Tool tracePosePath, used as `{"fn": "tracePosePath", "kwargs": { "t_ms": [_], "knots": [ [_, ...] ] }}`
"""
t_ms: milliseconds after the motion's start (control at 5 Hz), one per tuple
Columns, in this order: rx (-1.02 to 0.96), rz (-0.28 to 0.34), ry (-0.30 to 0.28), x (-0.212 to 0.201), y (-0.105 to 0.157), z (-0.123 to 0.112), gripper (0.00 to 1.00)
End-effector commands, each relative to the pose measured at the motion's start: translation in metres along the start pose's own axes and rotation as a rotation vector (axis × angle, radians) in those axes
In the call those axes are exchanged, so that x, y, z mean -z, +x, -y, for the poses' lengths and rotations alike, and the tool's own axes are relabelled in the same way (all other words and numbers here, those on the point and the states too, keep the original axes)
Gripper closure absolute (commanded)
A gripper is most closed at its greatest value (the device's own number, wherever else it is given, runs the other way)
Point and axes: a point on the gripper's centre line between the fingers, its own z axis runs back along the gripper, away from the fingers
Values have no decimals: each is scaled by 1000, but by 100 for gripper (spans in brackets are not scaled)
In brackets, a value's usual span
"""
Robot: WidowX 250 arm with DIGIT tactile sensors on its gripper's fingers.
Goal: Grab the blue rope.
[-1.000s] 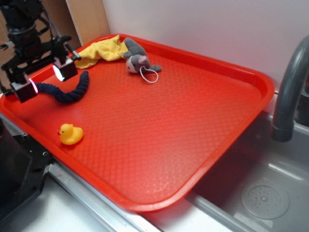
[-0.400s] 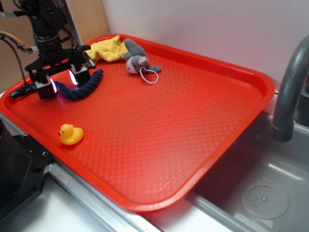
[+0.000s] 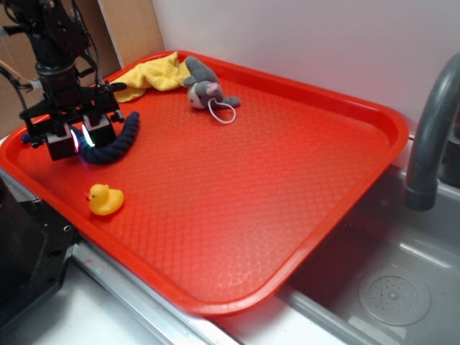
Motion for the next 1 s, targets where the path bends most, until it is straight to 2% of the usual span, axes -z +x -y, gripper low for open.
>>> {"fn": "tracePosePath", "kwargs": {
  "t_ms": [0,200,400,600,800],
  "knots": [
    [462,88,-189,-112,-31,8,100],
    [722,51,-119,-163,-39,22,100],
    [977,8,-76,-189,-38,29,100],
    [1225,51,-88,-183,-10,53,100],
    [1230,25,-116,-177,4,61,100]
  ]
}}
